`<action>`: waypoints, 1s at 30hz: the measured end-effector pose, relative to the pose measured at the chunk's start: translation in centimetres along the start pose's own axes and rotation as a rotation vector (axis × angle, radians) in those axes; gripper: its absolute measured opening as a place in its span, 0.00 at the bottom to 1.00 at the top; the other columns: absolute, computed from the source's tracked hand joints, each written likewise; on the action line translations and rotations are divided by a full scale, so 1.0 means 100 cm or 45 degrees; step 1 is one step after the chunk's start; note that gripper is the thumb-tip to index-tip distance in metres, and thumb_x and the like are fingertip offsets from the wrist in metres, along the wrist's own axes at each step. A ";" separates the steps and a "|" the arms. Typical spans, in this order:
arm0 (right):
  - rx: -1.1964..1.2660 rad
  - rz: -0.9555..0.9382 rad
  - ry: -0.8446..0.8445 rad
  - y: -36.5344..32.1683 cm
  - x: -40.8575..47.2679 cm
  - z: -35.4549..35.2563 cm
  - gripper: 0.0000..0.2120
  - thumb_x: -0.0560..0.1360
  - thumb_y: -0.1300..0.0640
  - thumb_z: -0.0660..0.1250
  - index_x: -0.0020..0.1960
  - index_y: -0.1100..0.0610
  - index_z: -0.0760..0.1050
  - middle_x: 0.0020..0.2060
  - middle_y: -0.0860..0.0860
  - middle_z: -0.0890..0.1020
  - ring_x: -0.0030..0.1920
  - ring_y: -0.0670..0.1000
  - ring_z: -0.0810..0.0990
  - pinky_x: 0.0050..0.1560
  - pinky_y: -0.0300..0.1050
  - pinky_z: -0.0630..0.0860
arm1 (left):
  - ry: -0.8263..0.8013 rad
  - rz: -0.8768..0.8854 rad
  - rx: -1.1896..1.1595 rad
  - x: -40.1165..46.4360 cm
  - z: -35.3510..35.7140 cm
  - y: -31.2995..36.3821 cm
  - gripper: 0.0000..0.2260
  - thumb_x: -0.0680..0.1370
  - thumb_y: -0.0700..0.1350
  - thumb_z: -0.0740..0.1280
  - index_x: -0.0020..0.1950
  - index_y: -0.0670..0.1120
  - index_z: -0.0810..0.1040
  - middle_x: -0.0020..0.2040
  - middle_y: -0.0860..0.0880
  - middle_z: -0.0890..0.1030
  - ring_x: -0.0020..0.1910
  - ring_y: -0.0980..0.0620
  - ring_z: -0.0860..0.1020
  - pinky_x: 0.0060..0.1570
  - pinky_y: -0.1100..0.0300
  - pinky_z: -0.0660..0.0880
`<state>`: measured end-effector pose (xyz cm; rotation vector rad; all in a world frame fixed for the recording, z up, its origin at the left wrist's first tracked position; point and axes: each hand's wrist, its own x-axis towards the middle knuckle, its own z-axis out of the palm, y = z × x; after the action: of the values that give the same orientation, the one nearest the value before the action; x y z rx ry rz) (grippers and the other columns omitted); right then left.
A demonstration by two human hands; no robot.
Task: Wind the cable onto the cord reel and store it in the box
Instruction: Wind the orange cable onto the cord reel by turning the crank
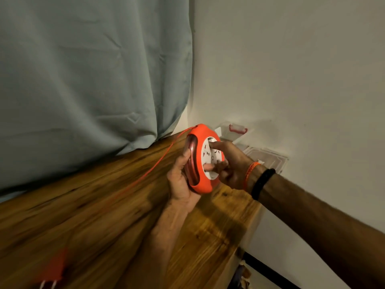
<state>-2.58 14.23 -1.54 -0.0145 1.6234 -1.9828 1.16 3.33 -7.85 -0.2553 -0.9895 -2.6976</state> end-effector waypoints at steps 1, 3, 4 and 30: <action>-0.007 0.008 -0.013 -0.001 -0.001 0.000 0.10 0.80 0.48 0.61 0.47 0.54 0.72 0.28 0.53 0.81 0.14 0.41 0.70 0.14 0.29 0.53 | -0.009 -0.009 -0.010 0.001 -0.002 0.000 0.45 0.61 0.57 0.80 0.73 0.37 0.73 0.67 0.32 0.75 0.63 0.32 0.74 0.66 0.36 0.70; -0.066 -0.015 -0.018 -0.003 -0.004 0.000 0.10 0.80 0.49 0.60 0.53 0.55 0.72 0.36 0.57 0.82 0.14 0.42 0.71 0.15 0.29 0.54 | -0.029 -0.009 -0.023 0.002 -0.003 -0.001 0.44 0.62 0.57 0.79 0.73 0.38 0.72 0.69 0.33 0.75 0.68 0.30 0.71 0.70 0.33 0.66; -0.145 -0.047 0.000 -0.004 -0.006 -0.001 0.12 0.80 0.49 0.60 0.57 0.56 0.73 0.40 0.60 0.82 0.14 0.42 0.71 0.16 0.30 0.54 | -0.040 -0.012 -0.035 0.003 -0.004 -0.001 0.44 0.63 0.56 0.79 0.74 0.39 0.72 0.70 0.33 0.74 0.70 0.31 0.71 0.71 0.33 0.64; -1.570 -1.264 0.448 0.007 0.009 -0.015 0.27 0.65 0.43 0.73 0.62 0.49 0.76 0.43 0.51 0.86 0.46 0.56 0.83 0.47 0.44 0.77 | -0.092 -0.052 -0.072 0.005 -0.008 -0.002 0.43 0.62 0.56 0.80 0.72 0.40 0.74 0.70 0.36 0.76 0.70 0.35 0.73 0.72 0.37 0.65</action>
<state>-3.53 15.09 -2.89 -1.1631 3.2237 -1.1265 0.62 2.82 -8.44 -0.3489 -0.9492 -2.7745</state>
